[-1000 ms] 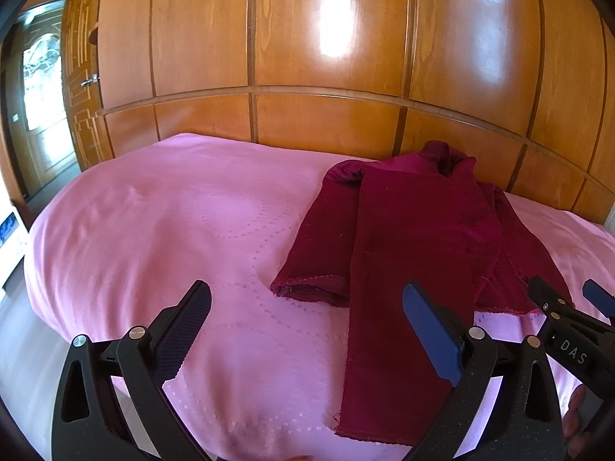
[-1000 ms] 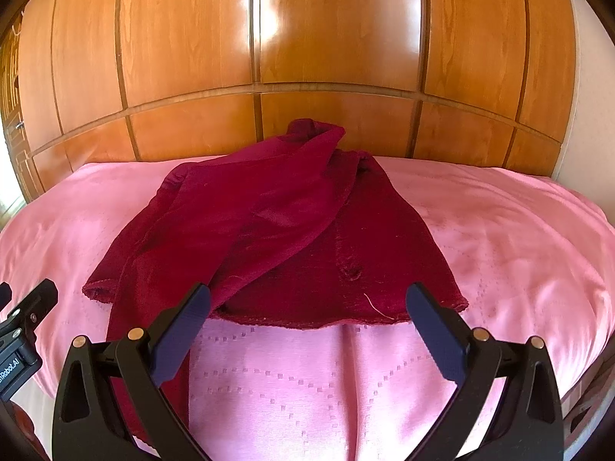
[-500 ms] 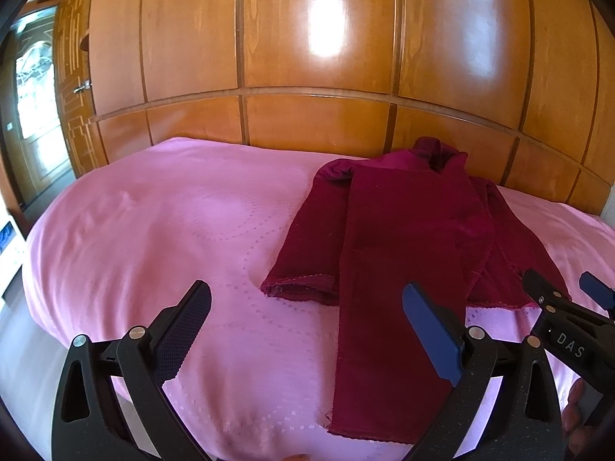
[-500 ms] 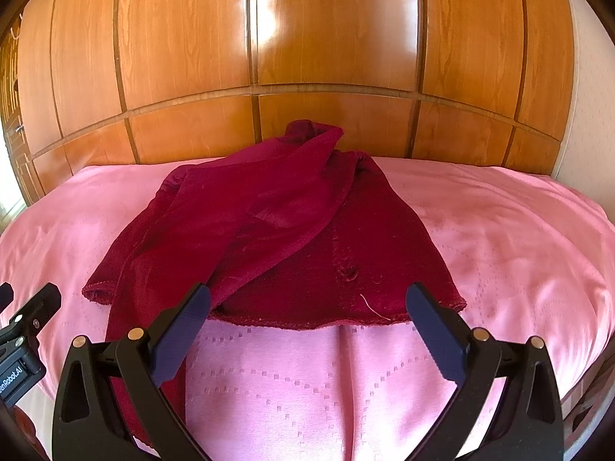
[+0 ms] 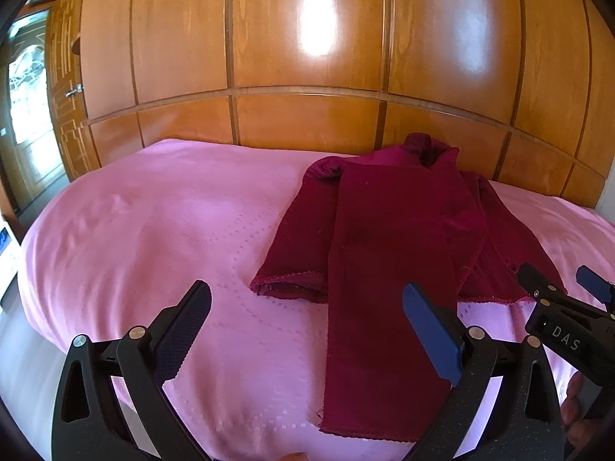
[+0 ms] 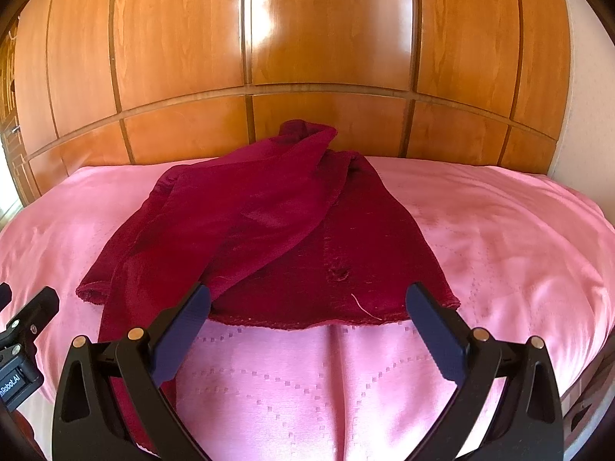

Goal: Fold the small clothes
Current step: 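Grasp the sweater hem with the left tool while the right tool grasps the hem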

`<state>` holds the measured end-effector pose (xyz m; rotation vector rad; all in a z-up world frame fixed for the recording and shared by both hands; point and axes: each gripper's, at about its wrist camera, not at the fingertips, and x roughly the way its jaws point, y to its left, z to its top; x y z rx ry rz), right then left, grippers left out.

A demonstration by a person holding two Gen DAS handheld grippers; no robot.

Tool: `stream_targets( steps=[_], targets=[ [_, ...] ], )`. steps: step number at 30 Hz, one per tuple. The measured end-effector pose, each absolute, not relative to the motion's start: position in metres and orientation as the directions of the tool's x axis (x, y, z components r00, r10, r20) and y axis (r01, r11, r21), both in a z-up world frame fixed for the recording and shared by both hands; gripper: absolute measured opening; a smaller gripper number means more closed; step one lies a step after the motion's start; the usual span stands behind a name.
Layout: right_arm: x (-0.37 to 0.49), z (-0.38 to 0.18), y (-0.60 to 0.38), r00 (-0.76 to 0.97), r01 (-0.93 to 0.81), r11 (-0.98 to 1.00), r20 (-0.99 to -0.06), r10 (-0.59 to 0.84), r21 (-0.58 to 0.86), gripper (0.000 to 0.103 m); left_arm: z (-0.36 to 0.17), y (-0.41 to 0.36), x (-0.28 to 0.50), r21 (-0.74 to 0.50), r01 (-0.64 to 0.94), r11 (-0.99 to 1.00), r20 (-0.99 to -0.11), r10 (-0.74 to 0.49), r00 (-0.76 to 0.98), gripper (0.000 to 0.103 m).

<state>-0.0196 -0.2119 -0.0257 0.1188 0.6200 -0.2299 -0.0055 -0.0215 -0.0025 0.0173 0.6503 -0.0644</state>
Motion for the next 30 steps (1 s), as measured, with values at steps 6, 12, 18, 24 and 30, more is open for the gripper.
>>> stream_targets(
  steps=[6,12,18,24,30],
  targets=[
    [-0.017,-0.030,-0.221,0.778,0.267,0.963,-0.600,-0.188,0.044,0.101,-0.009,-0.036,-0.003,0.012,0.142,0.990,-0.624,-0.103,0.774,0.099],
    [-0.016,-0.036,-0.236,0.761,0.297,0.954,-0.615,-0.207,0.046,0.101,-0.023,-0.060,-0.004,0.017,0.307,0.951,-0.671,-0.217,0.709,0.099],
    [-0.015,-0.037,-0.252,0.746,0.336,0.940,-0.626,-0.228,0.057,0.101,-0.055,-0.094,-0.007,0.037,0.476,0.879,-0.748,-0.292,0.596,0.082],
    [-0.011,-0.041,-0.256,0.737,0.330,0.942,-0.642,-0.212,0.068,0.101,-0.080,-0.106,-0.011,0.094,0.537,0.838,-0.783,-0.271,0.560,0.069],
    [-0.008,-0.044,-0.253,0.742,0.283,0.954,-0.653,-0.150,0.102,0.101,-0.064,-0.073,-0.004,-0.074,0.497,0.865,-0.753,-0.375,0.541,0.007]
  ],
)
